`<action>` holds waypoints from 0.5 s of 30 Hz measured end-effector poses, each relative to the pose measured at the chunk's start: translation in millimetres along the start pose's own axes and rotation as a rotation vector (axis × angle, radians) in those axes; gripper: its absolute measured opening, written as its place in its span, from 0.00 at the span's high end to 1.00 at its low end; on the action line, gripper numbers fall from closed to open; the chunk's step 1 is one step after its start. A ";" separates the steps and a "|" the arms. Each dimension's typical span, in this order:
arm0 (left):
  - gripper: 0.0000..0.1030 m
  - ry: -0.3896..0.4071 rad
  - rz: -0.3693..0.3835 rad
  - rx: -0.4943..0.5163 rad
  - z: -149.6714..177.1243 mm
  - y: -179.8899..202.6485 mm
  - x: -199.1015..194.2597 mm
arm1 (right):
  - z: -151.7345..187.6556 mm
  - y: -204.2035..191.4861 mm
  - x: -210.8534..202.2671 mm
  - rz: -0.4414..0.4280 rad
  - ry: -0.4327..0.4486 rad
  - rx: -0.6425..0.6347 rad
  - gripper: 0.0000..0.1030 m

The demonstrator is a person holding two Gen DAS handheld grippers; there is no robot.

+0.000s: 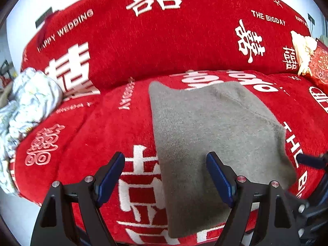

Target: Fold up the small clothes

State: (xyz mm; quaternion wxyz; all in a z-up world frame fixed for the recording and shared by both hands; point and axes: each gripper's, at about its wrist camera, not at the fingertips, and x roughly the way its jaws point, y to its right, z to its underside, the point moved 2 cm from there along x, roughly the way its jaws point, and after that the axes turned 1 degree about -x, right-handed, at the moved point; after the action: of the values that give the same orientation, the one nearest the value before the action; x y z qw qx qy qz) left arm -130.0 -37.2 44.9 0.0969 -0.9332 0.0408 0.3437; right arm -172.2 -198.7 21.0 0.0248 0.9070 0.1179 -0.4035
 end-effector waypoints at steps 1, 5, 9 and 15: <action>0.20 0.008 -0.003 -0.003 -0.6 0.3 -3.4 | -1.2 0.4 -3.6 0.014 0.016 0.003 0.19; 0.00 0.017 0.034 -0.052 -2.4 -3.8 -16.1 | -7.0 1.9 -16.3 0.059 0.079 0.030 0.17; 0.00 0.059 0.041 -0.046 -2.5 -2.1 -26.9 | -7.6 0.1 -22.0 0.073 0.105 0.038 0.17; 0.00 0.102 0.007 -0.049 3.5 4.1 -37.3 | -8.7 -3.2 -17.2 0.081 0.088 0.041 0.17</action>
State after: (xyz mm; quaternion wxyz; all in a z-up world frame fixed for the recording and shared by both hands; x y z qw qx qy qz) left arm -161.2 -40.1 65.8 0.0705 -0.9514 0.0407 0.2970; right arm -177.8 -197.7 39.7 0.0174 0.9283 0.0738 -0.3640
